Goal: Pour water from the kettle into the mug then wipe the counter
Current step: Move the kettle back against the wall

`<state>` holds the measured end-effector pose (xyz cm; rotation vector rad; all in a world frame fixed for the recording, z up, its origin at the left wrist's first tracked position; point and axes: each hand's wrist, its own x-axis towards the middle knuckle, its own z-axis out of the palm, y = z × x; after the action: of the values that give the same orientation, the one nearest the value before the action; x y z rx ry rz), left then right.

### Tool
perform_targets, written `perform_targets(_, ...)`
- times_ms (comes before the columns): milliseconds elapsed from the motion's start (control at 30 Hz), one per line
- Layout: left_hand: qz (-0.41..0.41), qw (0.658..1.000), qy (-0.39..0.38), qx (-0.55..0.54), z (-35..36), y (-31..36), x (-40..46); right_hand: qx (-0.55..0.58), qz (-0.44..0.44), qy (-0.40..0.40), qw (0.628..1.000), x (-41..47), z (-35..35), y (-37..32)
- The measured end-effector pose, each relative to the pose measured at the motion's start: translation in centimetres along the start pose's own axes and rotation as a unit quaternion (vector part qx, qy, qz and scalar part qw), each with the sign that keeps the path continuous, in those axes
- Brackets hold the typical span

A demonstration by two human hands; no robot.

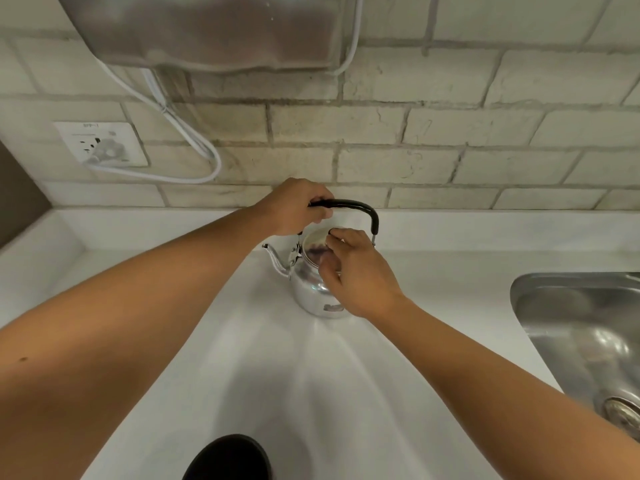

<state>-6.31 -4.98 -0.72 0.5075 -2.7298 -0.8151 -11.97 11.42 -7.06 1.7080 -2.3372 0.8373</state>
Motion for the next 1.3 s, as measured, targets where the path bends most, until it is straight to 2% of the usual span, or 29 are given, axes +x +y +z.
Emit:
perform_targets(167,-0.003,1.0,-0.006,0.014,0.0,-1.1,1.0,0.025,0.011,-0.004,1.0,0.5,0.3,0.3)
perform_targets(333,-0.01,0.986,-0.065,0.156,-0.1,-1.6,2.7,0.024,0.033,-0.011,0.999,0.8,0.3,0.2)
perform_targets(433,-0.048,0.967,-0.105,0.225,0.2,-1.5,3.3,0.022,0.029,-0.015,0.999,0.7,0.3,0.1)
perform_targets(533,-0.043,0.978,-0.088,0.185,0.6,-1.4,3.1,0.01,0.028,-0.025,0.999,0.6,0.2,0.0)
perform_targets(633,-0.038,0.994,0.017,0.099,0.7,-1.7,2.3,-0.003,0.034,-0.032,0.999,0.8,0.2,-0.2)
perform_targets(700,-0.044,0.995,0.041,0.082,0.9,-2.1,2.0,-0.006,0.036,-0.036,0.999,0.8,0.2,-0.3)
perform_targets(1067,-0.1,0.982,-0.083,0.139,1.1,-2.2,1.3,-0.03,0.028,-0.062,0.997,0.8,-0.3,-0.5)
perform_targets(1200,-0.09,0.986,-0.073,0.121,-0.1,-0.6,-1.5,-0.037,0.048,-0.131,0.99,0.7,-1.0,-1.0)
perform_targets(1300,-0.074,0.989,-0.057,0.117,-1.6,1.5,-4.8,-0.077,0.029,-0.18,0.98,0.0,-1.9,-1.5)
